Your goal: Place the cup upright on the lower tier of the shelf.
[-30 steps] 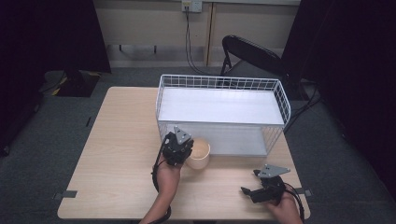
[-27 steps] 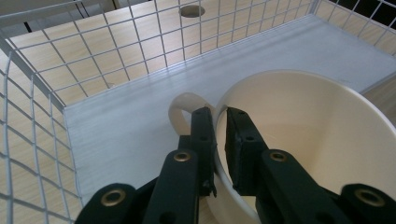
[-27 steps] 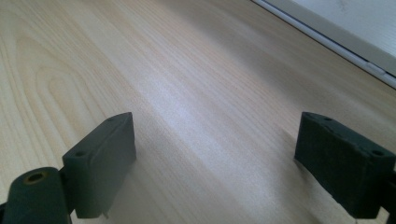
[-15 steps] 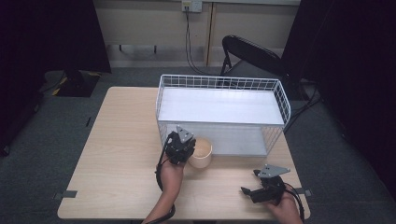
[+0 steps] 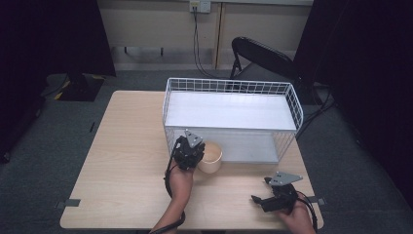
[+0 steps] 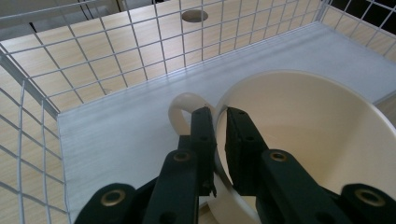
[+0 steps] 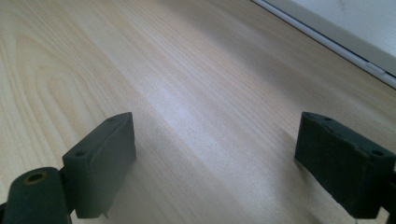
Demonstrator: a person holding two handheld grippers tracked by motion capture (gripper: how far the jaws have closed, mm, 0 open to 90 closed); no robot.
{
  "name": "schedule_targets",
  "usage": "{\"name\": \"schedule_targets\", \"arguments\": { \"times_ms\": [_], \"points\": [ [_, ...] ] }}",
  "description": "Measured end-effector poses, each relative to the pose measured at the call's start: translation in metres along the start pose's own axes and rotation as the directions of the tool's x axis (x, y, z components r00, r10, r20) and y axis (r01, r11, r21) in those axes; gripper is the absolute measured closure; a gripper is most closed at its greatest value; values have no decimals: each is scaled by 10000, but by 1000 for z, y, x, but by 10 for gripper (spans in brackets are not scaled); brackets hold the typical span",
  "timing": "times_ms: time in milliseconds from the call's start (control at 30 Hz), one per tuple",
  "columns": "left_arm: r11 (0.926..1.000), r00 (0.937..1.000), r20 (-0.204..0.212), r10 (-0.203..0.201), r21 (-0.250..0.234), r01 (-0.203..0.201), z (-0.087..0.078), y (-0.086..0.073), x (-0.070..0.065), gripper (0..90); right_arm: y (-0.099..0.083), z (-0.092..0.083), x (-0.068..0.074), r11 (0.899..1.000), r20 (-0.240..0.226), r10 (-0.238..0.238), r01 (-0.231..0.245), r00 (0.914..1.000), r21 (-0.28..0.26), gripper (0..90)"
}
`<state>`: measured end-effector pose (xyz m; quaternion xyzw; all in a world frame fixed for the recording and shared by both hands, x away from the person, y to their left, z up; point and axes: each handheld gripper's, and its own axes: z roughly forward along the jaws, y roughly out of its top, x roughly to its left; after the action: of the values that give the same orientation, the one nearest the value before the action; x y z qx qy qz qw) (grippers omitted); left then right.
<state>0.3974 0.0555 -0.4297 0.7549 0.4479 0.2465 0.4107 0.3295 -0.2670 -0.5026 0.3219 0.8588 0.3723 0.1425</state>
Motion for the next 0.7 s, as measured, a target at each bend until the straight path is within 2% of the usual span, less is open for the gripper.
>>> {"name": "schedule_targets", "arguments": {
  "times_ms": [233, 367, 600, 633, 700],
  "points": [
    [9999, 9999, -120, -124, -114, 123, 3, 2, 1, 820, 0, 0, 0, 10000, 0, 2, -2, 10000, 0, 117],
    [10000, 9999, -168, 6, -82, -8, 4, 3, 1, 820, 0, 0, 0, 10000, -2, 3, -3, 10000, -1, 117],
    [10000, 9997, -250, -34, -90, 32, 5, 3, 1, 819, 0, 0, 0, 10000, -1, 4, -4, 10000, 1, 117],
    [9998, 9995, -287, -141, -139, 137, 6, 3, 1, 820, 0, 0, 0, 10000, 0, 3, -3, 10000, 0, 117],
    [10000, 9995, -321, -66, -71, 64, 6, 4, 2, 819, 0, 0, 0, 10000, 0, 2, -2, 10000, 0, 117]
  ]
}}
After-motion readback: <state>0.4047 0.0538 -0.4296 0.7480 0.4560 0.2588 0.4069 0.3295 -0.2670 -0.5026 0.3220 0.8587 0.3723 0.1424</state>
